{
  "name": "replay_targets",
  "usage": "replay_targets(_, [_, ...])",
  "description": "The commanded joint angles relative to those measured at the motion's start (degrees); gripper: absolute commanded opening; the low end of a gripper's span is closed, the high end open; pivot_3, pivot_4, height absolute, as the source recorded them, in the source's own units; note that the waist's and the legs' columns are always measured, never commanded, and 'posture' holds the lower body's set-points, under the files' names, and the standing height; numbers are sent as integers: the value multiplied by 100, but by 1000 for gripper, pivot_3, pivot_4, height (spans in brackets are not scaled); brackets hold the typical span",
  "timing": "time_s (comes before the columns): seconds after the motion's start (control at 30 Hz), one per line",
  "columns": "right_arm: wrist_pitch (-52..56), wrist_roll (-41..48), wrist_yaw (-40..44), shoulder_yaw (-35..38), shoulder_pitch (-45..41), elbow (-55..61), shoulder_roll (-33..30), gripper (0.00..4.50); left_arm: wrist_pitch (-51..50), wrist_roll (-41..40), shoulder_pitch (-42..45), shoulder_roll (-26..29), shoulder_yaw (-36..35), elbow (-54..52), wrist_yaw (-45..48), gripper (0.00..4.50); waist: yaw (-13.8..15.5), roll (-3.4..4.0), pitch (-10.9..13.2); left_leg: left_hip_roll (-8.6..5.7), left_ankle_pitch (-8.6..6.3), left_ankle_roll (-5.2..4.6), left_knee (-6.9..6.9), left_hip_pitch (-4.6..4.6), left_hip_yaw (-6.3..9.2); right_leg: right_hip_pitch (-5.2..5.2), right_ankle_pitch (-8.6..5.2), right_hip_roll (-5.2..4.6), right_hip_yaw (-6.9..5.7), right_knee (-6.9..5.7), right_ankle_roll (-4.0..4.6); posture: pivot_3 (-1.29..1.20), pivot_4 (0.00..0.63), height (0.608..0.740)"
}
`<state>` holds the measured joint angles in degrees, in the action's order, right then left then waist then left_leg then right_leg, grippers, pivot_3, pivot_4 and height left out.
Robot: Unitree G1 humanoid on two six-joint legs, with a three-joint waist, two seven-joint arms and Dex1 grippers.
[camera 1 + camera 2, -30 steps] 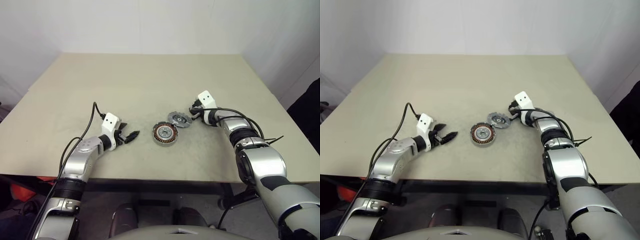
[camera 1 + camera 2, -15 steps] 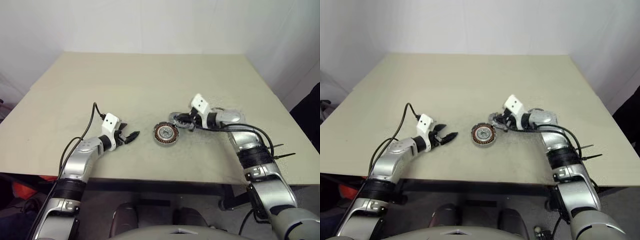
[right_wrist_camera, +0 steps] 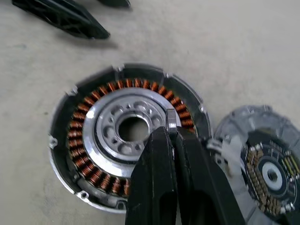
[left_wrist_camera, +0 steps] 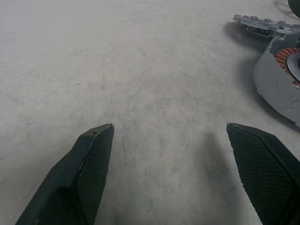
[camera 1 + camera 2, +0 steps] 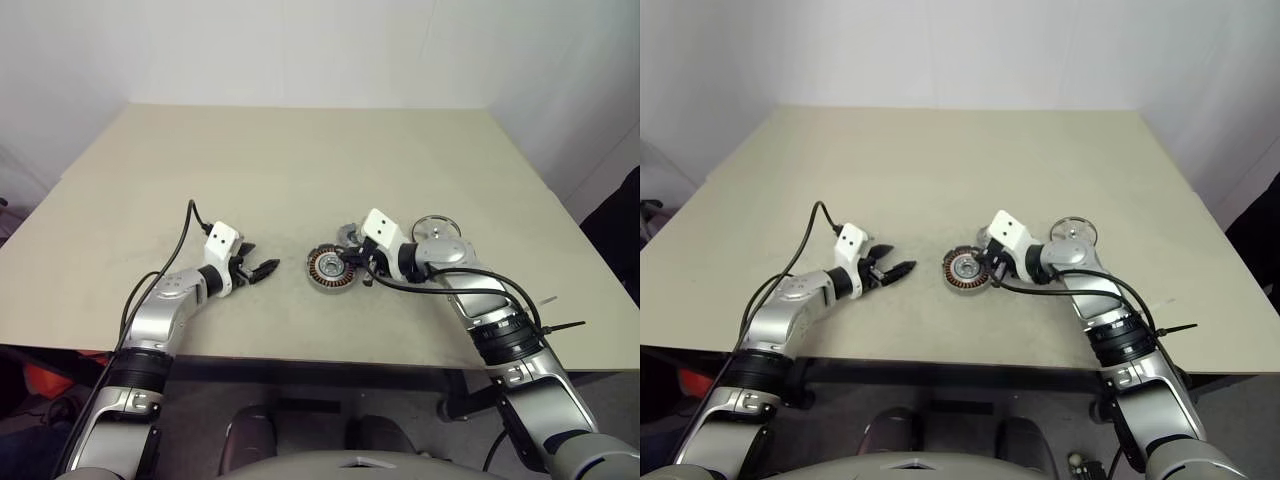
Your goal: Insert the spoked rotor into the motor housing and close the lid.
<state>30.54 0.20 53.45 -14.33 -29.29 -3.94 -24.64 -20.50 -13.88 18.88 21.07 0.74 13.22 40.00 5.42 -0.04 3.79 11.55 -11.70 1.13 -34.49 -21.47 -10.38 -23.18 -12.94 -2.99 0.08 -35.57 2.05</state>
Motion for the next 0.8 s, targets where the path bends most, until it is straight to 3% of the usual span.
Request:
replay_targets(0.03, [-36, 98, 13, -60, -28, 205, -21, 30, 45, -21, 4, 76, -65, -188, 23, 4083, -1, 0, 0, 0, 1, 1, 0, 0, 1, 0, 0, 0, -1, 0, 0, 0, 0, 740])
replay_targets(0.5, [171, 162, -40, -196, -42, 243, 99, 30, 67, -6, 35, 122, -89, -109, 4, 4083, -2, 0, 0, 0, 9, 15, 0, 6, 8, 7, 0, 0, -3, -6, 0, 0, 0, 740])
replay_targets(0.67, [64, 237, -36, -148, -75, 333, 105, 1666, 87, 1, 46, 135, -96, -80, -6, 4083, -1, 0, 0, -1, 10, 17, 0, 8, 9, 10, 0, 0, -4, -7, 0, 0, 0, 740])
replay_targets(0.8, [34, 305, -6, -81, -133, 456, 22, 1666, 108, 7, 14, 139, -99, -72, -16, 4083, 0, 0, 0, -1, 11, 18, 0, 9, 10, 11, 0, 0, -4, -8, 0, 0, 0, 740])
